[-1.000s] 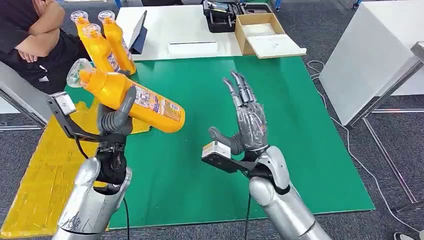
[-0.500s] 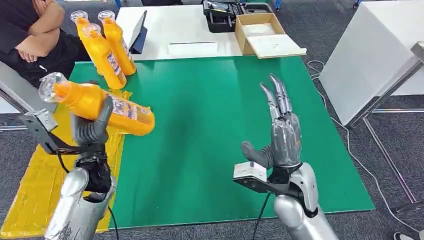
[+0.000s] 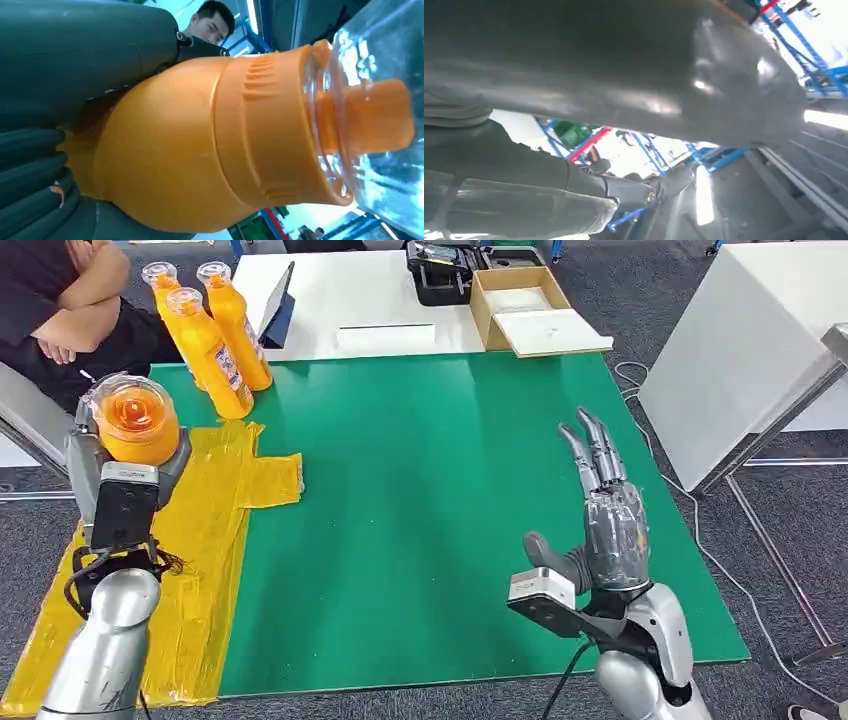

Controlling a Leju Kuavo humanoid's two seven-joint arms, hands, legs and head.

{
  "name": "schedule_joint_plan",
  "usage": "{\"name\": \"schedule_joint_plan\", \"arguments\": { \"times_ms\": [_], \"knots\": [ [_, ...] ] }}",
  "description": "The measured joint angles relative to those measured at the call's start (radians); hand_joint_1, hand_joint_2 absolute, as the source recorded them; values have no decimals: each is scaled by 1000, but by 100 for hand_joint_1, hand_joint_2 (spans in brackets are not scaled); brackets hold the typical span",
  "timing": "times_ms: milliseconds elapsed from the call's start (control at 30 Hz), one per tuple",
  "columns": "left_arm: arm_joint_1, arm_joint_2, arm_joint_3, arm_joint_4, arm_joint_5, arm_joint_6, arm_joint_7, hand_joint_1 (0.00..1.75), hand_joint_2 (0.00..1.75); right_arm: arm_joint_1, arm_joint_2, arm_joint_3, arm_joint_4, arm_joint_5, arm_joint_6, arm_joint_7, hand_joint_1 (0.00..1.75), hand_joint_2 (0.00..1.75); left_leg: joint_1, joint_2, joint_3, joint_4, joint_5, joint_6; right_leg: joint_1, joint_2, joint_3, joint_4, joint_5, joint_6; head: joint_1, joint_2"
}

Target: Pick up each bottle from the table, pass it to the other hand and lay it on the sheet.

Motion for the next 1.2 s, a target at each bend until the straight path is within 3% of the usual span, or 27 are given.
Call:
{"name": "schedule_joint_plan", "arguments": {
  "times_ms": [367,633,1100,1133,1167,1200],
  "knots": [
    [14,78,-43,137,-296,46,61,175,175,89,-87,-55,-9,-253,90,-74,0,0,0,0,0,0,0,0,0,0,0,0,0,0,0,0],
    [49,97,-102,286,-398,22,80,175,175,94,-161,-45,2,-317,89,-104,0,0,0,0,0,0,0,0,-1,0,0,0,0,0,0,0],
    [52,100,-159,449,-469,26,100,175,175,88,-184,-18,4,-332,113,-104,0,0,0,0,0,0,0,0,0,0,0,0,0,0,0,0],
    [49,100,-165,467,-484,32,105,145,175,85,-184,-13,4,-331,120,-104,0,0,0,0,0,0,0,0,0,0,0,0,0,0,0,0],
    [46,100,-171,488,-500,39,111,23,175,82,-183,-8,4,-329,129,-103,0,0,0,0,0,0,0,0,0,0,0,0,0,0,0,0],
    [44,100,-177,507,-514,42,119,0,175,79,-183,-3,4,-328,137,-103,0,0,0,0,0,0,0,0,0,0,0,0,0,0,0,0]
  ]
}}
